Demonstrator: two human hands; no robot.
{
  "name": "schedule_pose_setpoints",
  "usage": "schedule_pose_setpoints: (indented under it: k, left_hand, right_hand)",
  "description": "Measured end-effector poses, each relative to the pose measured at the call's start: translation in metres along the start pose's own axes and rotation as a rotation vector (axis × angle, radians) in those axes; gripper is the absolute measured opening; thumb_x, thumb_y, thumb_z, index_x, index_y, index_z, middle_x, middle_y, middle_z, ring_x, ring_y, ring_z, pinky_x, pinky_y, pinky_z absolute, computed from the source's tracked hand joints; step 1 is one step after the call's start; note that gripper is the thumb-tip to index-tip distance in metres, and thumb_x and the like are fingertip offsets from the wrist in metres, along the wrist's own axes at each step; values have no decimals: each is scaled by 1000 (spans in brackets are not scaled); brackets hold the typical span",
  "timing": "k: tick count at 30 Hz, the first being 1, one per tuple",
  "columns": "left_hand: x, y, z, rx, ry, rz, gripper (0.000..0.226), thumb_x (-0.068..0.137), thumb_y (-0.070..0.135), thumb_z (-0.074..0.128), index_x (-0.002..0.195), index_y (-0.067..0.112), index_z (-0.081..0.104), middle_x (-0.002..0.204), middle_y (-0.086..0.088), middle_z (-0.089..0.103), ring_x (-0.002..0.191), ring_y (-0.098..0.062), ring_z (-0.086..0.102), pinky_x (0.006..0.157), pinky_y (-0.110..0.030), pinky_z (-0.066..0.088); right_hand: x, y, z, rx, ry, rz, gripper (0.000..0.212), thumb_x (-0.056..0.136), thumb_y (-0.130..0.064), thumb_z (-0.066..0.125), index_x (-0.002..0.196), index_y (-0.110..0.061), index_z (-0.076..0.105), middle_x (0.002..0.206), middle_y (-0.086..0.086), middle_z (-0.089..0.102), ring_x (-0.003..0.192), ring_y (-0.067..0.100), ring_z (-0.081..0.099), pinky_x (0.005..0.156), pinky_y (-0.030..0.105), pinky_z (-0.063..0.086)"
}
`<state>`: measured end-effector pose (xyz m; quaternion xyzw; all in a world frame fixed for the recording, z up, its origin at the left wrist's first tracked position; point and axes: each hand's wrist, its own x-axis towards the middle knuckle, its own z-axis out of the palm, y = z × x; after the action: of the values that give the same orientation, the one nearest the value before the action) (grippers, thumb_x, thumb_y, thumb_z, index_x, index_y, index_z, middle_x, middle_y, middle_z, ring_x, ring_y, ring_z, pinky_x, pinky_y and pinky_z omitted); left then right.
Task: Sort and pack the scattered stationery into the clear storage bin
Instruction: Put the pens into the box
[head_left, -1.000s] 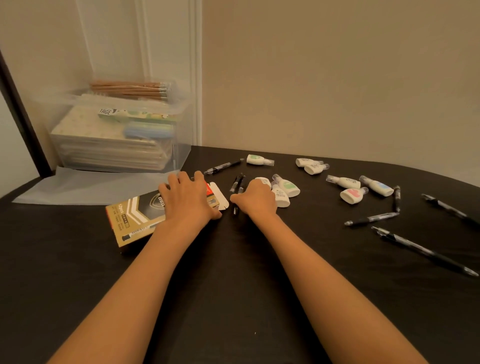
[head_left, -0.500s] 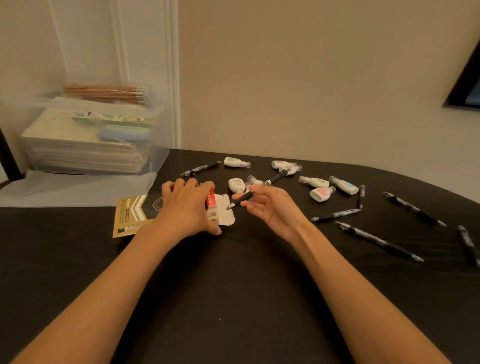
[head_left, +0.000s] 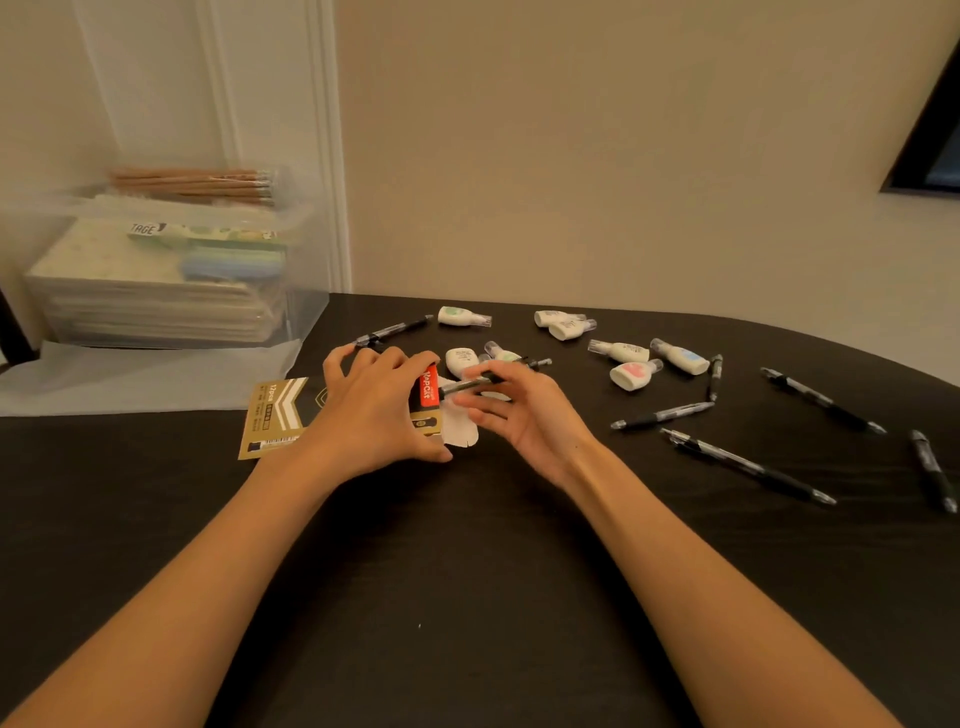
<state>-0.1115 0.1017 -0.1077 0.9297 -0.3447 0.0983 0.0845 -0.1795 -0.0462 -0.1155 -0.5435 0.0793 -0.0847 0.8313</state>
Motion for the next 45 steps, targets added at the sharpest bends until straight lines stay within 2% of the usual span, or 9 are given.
schedule_pose_setpoints:
  k: [4,14,18,22,28,32,36,41,45]
  left_hand:
    - [1,-2,0,-6,-13,-17,97,67,65,67,144,28,22,144,3,35,136,-20,25,114,-39,4]
    - [0,-2,-2,-81,45,-2,95,61,63,73,137,21,33,137,2,42,130,-18,33,110,-36,14]
    - [1,-3,-3,-78,26,-20,96,62,62,72,139,21,31,140,2,39,132,-19,30,110,-37,14]
    - [0,0,-4,-78,27,8,95,62,63,72,138,22,32,139,3,41,131,-18,32,110,-37,14]
    - [-2,5,-3,-75,-3,38,92,64,61,72,137,22,32,136,3,41,130,-17,32,110,-36,12]
    - [-2,4,-2,-62,-16,38,93,64,62,71,138,23,31,137,3,41,130,-17,32,111,-36,12]
    - [-1,4,-1,-36,-30,31,94,65,63,70,139,22,30,138,3,40,131,-18,32,111,-37,13]
    - [6,-11,-5,8,-3,-61,96,64,64,70,140,20,31,139,-1,40,130,-21,33,108,-37,18]
    - [14,-33,-12,53,57,-277,95,62,62,73,135,15,37,135,-8,44,126,-28,37,102,-39,25]
  right_hand:
    - [2,-5,-4,81,88,-47,25,98,-14,45,116,1,54,104,16,63,81,20,70,69,25,59]
    - [2,11,8,-526,-63,-85,16,92,-12,55,99,-21,66,103,5,65,99,20,60,90,36,48]
    - [0,4,0,-489,-10,-117,15,89,-5,57,94,-16,67,98,2,65,94,13,61,89,27,50]
    - [-3,3,6,-679,33,-193,17,84,-6,64,99,-13,70,92,-10,61,84,1,58,64,5,45]
    - [4,15,19,-894,1,-228,15,82,-5,65,94,-12,71,109,-10,42,105,3,40,83,18,41]
    - [9,16,17,-843,8,-165,15,82,-4,66,94,-11,72,147,-7,26,137,14,22,108,40,34]
    - [6,16,20,-849,-52,-99,19,85,-6,61,98,-16,71,152,-7,22,141,15,16,106,34,24]
    - [9,12,20,-604,34,-107,35,89,1,50,103,-25,68,144,-3,40,134,14,32,108,34,29]
    - [23,9,12,-403,247,-90,41,83,12,44,103,-13,69,119,4,56,101,11,55,93,26,48]
